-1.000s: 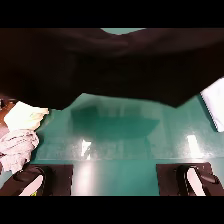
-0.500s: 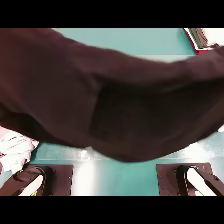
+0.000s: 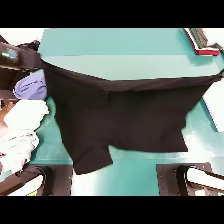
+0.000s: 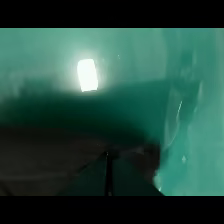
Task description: Fold the shirts.
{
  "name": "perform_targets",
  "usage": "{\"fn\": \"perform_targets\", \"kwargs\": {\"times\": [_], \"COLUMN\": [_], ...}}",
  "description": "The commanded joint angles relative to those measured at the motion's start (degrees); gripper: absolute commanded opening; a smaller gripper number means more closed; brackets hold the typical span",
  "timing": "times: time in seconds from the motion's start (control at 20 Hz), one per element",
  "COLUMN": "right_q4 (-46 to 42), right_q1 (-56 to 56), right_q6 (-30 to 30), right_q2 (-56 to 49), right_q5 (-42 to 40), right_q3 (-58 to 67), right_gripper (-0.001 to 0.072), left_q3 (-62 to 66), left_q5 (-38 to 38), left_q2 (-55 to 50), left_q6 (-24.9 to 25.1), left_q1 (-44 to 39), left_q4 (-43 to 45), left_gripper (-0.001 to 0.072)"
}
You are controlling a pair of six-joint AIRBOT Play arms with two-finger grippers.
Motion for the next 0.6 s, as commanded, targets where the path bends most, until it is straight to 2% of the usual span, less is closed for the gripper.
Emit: {"fn": "perform_targets", "kwargs": {"times": [0.0, 0.25, 0.45, 0.55], "right_q4": [-0.20, -0.20, -0.22, -0.20], "right_q1": [3.06, 7.19, 9.51, 10.05], "right_q6": [-2.69, -3.30, -4.83, -4.85], "right_q2": [-4.42, -6.25, -6.56, -6.56], "right_q5": [-14.53, -34.38, -46.73, -50.16], "right_q3": [-8.83, -15.85, -18.08, -18.01], "right_gripper": [0.0010, 0.0010, 0.0010, 0.0010], "left_q3": [-4.42, -4.52, -4.70, -4.76], "left_q5": [9.68, 18.23, 26.45, 29.66], "left_q2": [-6.80, -12.85, -15.10, -15.74], "left_q6": [1.40, 1.42, 1.42, 1.40], "left_q1": [0.04, 0.04, 0.04, 0.07], "left_q4": [1.18, 3.28, 5.44, 6.71], "left_gripper": [0.0022, 0.0022, 0.0023, 0.0023]}}
